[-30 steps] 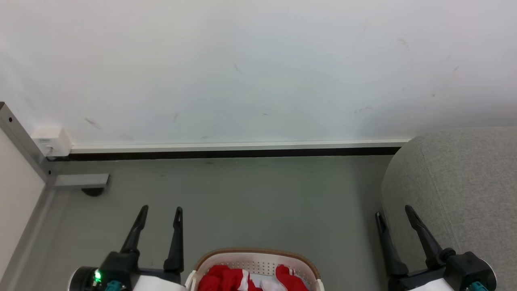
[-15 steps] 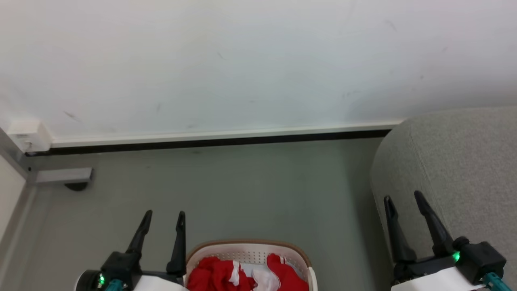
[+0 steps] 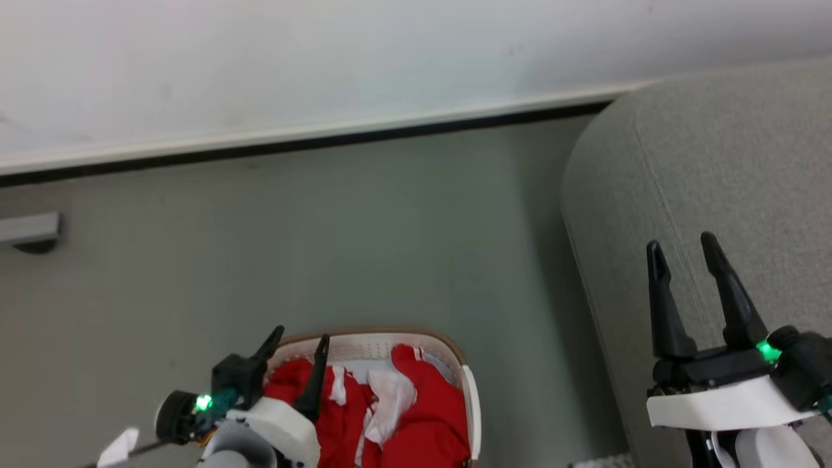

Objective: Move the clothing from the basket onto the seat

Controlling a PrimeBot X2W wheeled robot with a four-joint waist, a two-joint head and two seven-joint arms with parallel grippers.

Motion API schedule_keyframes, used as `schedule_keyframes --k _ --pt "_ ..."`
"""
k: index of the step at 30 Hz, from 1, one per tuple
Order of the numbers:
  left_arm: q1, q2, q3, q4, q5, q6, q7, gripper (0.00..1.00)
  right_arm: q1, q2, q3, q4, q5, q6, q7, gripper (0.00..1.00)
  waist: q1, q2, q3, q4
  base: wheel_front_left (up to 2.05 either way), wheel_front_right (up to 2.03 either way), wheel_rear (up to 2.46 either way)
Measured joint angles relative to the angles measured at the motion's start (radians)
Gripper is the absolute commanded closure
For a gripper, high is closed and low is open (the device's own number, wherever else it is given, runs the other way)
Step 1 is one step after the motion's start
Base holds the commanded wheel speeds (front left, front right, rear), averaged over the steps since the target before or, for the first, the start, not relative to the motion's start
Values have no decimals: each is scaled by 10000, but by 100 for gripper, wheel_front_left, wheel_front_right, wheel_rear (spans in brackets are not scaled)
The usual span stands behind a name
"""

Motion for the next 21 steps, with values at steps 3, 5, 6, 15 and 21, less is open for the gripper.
schedule_keyframes --k 3,5,6,15,21 --pt "-666 182 -249 1168 94 -171 219 0 -281 -2 -8 -159 6 0 0 0 0 0 499 -254 0 0 0" --pt "-1077 326 -435 1866 165 -286 345 0 -453 4 -19 -274 17 0 0 0 0 0 828 -435 0 0 0" --pt "-1269 397 -556 2224 188 -339 397 0 -553 10 -35 -328 21 0 0 0 0 1 1001 -530 0 0 0" --pt "-2879 1081 -1651 4823 740 -518 1051 0 -1441 84 -368 -1043 259 0 0 0 1 0 2692 -1318 0 0 0" --pt "-3794 1551 -2679 5960 1438 -560 1365 0 -1925 127 -472 -1375 401 0 0 0 1 0 3832 -1795 0 0 0"
